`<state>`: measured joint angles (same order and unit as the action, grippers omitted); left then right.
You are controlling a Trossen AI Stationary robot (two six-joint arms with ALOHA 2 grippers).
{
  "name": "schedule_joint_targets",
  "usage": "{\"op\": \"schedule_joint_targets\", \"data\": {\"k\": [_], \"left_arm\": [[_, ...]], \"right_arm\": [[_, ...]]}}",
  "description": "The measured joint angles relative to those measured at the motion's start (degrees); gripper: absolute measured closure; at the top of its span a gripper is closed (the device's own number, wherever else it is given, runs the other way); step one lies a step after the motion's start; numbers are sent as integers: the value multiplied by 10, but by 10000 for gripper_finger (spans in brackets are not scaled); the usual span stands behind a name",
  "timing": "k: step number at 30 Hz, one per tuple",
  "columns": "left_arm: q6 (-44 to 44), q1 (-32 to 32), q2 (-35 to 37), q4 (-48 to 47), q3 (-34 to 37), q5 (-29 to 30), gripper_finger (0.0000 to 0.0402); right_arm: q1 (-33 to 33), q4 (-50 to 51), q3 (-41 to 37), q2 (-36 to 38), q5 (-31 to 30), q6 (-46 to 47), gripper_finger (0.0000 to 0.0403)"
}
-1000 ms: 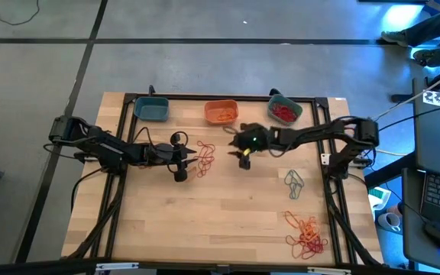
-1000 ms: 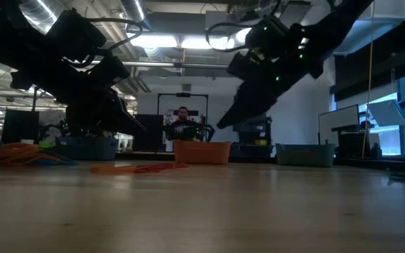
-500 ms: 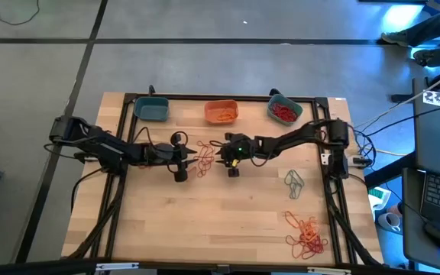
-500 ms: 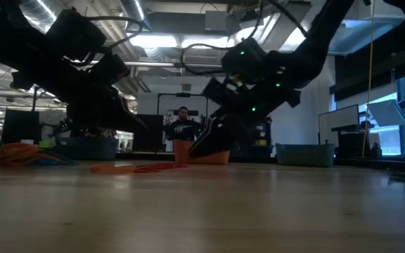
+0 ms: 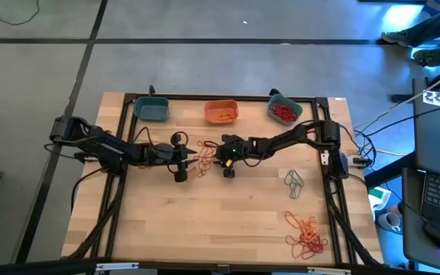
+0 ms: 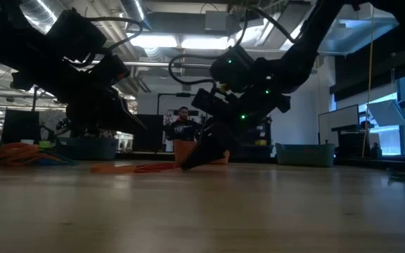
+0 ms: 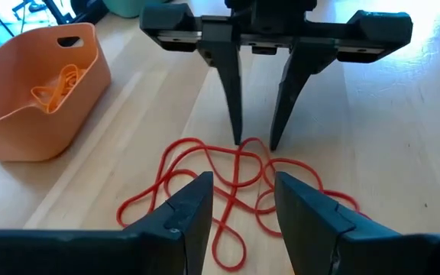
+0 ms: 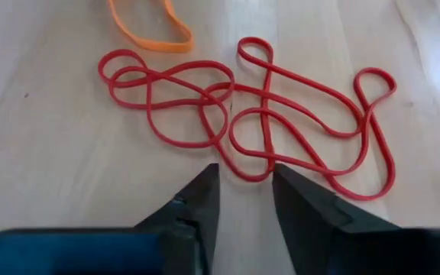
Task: Sort rubber bands into baskets
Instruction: Put the red rubber band into the green bin
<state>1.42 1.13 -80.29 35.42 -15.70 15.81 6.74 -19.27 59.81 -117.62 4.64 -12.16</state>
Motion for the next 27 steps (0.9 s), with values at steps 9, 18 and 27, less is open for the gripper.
{"op": "schedule_joint_targets", "data": {"k": [9,18,27], "left_arm": [[0,0,0,0,0,0,263],[4,0,0,0,0,0,263],[5,0,0,0,0,0,263]], "right_arm": [[0,-2,0,0,-1,-1,397],[0,7,0,2,-33,-18,398],[-10,90,-35,63,-51,-17,401]]}}
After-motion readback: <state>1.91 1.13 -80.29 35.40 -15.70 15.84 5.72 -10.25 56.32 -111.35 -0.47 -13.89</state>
